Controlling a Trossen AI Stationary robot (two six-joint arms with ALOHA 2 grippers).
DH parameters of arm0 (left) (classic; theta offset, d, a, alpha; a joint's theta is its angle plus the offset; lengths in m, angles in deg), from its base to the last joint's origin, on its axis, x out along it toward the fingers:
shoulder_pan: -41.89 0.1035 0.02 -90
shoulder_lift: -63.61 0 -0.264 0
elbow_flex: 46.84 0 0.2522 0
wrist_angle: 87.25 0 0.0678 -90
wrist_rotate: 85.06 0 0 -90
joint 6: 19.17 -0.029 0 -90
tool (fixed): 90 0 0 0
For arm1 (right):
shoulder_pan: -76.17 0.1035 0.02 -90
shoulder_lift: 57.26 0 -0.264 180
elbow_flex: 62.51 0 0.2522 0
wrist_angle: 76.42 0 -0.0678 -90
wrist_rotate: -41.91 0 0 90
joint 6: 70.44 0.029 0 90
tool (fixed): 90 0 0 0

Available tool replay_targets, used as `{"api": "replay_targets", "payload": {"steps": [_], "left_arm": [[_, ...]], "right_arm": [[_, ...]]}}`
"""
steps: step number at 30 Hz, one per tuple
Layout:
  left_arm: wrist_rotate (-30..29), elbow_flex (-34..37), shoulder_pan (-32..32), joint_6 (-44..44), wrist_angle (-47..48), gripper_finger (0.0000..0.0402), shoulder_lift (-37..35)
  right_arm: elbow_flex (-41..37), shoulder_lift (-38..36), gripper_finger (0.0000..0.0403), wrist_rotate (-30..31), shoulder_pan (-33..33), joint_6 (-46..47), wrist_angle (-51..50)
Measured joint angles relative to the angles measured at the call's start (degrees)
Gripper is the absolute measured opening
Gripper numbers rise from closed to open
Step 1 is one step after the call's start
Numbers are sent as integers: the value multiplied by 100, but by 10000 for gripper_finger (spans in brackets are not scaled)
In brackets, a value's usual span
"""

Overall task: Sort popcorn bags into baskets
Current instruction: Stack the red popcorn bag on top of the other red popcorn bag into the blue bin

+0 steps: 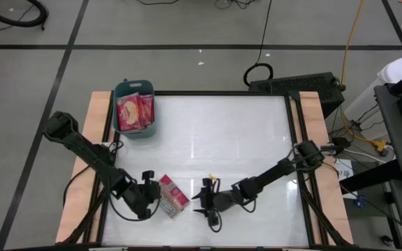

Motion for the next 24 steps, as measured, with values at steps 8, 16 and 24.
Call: {"api": "replay_targets", "payload": {"steps": [8,16,24], "left_arm": [[-542,327,-13,422,-55,16,370],[-619,635,327,376,-935,4,564],[-543,800,702,239,-1628,9,582]], "right_arm": [[458,554,244,-354,-141,-779,-9],[522,560,267,-185,-141,-1654,-9],[522,560,246,-211,-141,-2383,-253]]}}
